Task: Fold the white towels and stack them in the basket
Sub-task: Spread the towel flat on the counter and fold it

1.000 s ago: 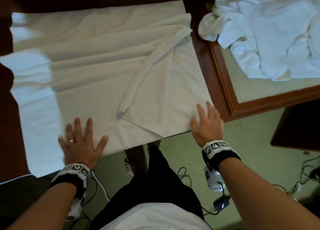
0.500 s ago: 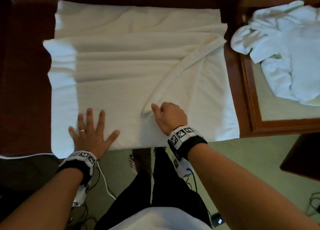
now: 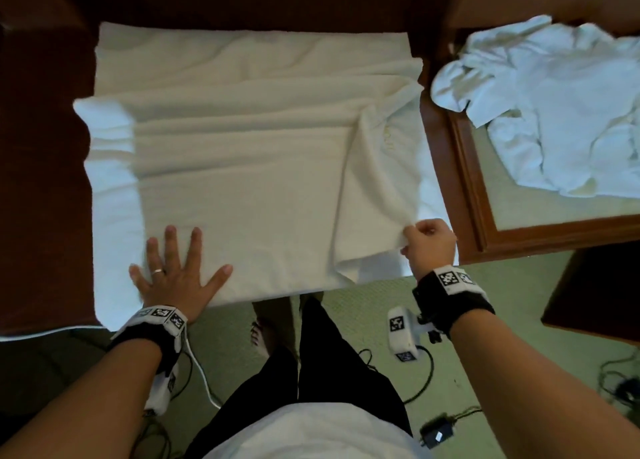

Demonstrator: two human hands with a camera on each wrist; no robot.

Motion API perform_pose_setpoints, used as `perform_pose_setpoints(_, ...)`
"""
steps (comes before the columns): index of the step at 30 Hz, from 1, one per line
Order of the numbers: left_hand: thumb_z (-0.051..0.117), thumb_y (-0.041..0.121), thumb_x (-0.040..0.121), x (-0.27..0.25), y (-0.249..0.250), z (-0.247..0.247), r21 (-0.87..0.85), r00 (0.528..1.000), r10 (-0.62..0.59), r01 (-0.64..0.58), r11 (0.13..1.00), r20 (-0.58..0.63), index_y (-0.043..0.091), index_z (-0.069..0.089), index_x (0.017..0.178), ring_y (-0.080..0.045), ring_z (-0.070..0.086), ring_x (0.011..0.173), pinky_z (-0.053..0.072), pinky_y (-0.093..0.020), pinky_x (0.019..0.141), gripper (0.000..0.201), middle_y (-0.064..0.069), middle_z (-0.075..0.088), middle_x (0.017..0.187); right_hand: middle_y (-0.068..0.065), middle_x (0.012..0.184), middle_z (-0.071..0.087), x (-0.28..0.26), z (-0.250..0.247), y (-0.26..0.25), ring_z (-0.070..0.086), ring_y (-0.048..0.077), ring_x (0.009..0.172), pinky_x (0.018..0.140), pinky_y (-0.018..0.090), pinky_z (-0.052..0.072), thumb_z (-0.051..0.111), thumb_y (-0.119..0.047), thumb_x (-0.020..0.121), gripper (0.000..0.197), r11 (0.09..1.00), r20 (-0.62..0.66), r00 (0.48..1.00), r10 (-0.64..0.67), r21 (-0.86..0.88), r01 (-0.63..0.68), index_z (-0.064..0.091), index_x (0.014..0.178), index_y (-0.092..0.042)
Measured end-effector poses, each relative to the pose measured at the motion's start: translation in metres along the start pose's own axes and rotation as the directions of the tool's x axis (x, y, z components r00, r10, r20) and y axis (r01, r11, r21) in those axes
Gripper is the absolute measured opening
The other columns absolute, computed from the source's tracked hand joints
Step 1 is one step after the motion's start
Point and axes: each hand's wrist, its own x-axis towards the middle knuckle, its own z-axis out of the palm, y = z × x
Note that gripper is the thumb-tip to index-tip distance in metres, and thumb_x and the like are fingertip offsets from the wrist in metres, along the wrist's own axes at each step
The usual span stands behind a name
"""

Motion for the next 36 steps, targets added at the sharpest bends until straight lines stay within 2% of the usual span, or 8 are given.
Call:
perform_pose_setpoints(5, 0.015, 0.093, 0.073, 0.002, 0.000, -0.005, -0.034, 0.999, -0.022, 0.023, 0.999, 0.030, 0.051, -0.040, 0.137, -0.026, -0.031, 0.149, -0.009, -0.063, 0.117, 0.094, 0.010, -0.049, 0.150, 0.014, 0.107, 0.059, 0.019, -0.072, 0.074, 0.057, 0.041, 0.106, 0.093, 0.047, 0.047, 0.061, -0.017, 0.087, 0.025, 0.900, -0.155, 0.981, 0.116, -0.402, -0.170, 0.062, 0.110, -0.009)
perform_pose_setpoints(9, 0.019, 0.092, 0.073, 0.005, -0.008, -0.004, -0.014, 1.000, -0.024, 0.024, 1.000, -0.004, 0.050, -0.026, 0.148, -0.027, -0.023, 0.151, -0.001, -0.063, 0.119, 0.097, 0.009, -0.038, 0.159, 0.016, 0.143, 0.046, 0.006, -0.066, 0.090, 0.044, 0.038, 0.128, 0.103, 0.051, 0.041, 0.052, -0.032, 0.091, 0.049, 0.657, 0.157, 0.951, -0.266, -0.692, 0.298, 0.053, 0.136, -0.013)
perform_pose_setpoints(11, 0.022, 0.091, 0.073, 0.006, -0.016, -0.006, -0.001, 1.000, -0.017, 0.017, 1.000, -0.027, 0.050, -0.020, 0.151, -0.027, -0.018, 0.153, 0.003, -0.062, 0.120, 0.098, 0.008, -0.032, 0.162, 0.010, 0.157, 0.033, 0.002, -0.055, 0.089, 0.034, 0.033, 0.140, 0.110, 0.052, 0.035, 0.046, -0.038, 0.097, 0.051, 0.509, 0.356, 0.908, -0.221, -0.752, 0.419, 0.045, 0.145, -0.020)
perform_pose_setpoints(17, 0.027, 0.091, 0.069, 0.007, -0.022, -0.012, -0.081, 0.981, -0.004, -0.012, 0.997, -0.193, 0.041, 0.018, 0.156, -0.029, 0.001, 0.153, 0.012, -0.061, 0.119, 0.100, 0.001, 0.000, 0.168, 0.013, 0.137, 0.054, 0.001, -0.031, 0.048, 0.046, 0.034, 0.124, 0.096, 0.048, 0.040, 0.050, -0.028, 0.089, 0.034, 0.497, 0.245, 0.908, -0.341, -0.772, 0.395, 0.067, 0.111, -0.009)
perform_pose_setpoints(20, 0.021, 0.094, 0.067, 0.010, -0.023, -0.012, -0.111, 0.975, -0.059, 0.036, 0.993, -0.213, 0.043, 0.013, 0.154, -0.030, -0.002, 0.152, 0.008, -0.064, 0.119, 0.101, 0.001, -0.003, 0.167, 0.013, 0.159, 0.029, 0.008, -0.005, 0.028, 0.029, 0.038, 0.143, 0.107, 0.054, 0.034, 0.049, -0.037, 0.095, 0.050, 0.408, 0.482, 0.799, -0.360, -0.689, 0.599, 0.046, 0.142, -0.020)
perform_pose_setpoints(25, 0.009, 0.100, 0.062, 0.028, -0.042, -0.021, 0.040, 0.990, -0.043, 0.049, 0.998, -0.136, 0.051, -0.010, 0.153, -0.032, -0.010, 0.153, 0.015, -0.065, 0.116, 0.105, 0.005, -0.022, 0.165, -0.002, 0.162, -0.027, 0.047, 0.024, 0.010, -0.020, 0.035, 0.149, 0.117, 0.064, 0.006, 0.029, -0.064, 0.097, 0.070, 0.418, 0.628, 0.774, -0.079, -0.684, 0.598, -0.008, 0.154, -0.043)
perform_pose_setpoints(34, 0.032, 0.096, 0.069, 0.071, -0.011, -0.060, -0.052, 0.967, 0.009, -0.023, 0.998, -0.255, 0.047, -0.004, 0.156, -0.034, -0.007, 0.153, 0.008, -0.064, 0.119, 0.106, 0.000, -0.011, 0.168, 0.000, 0.164, -0.021, 0.111, 0.053, -0.046, -0.015, 0.031, 0.151, 0.116, 0.066, 0.012, 0.038, -0.067, 0.093, 0.077, 0.347, 0.658, 0.733, -0.170, -0.656, 0.670, 0.002, 0.156, -0.038)
perform_pose_setpoints(36, 0.037, 0.095, 0.072, 0.055, -0.007, -0.050, -0.011, 0.939, 0.097, -0.106, 0.994, -0.331, 0.039, 0.001, 0.159, -0.036, -0.003, 0.153, 0.008, -0.061, 0.120, 0.110, -0.005, -0.005, 0.169, 0.003, 0.164, -0.020, 0.095, 0.048, -0.041, -0.013, 0.029, 0.152, 0.117, 0.064, 0.008, 0.036, -0.074, 0.089, 0.086, 0.311, 0.695, 0.664, -0.276, -0.589, 0.746, 0.003, 0.157, -0.033)
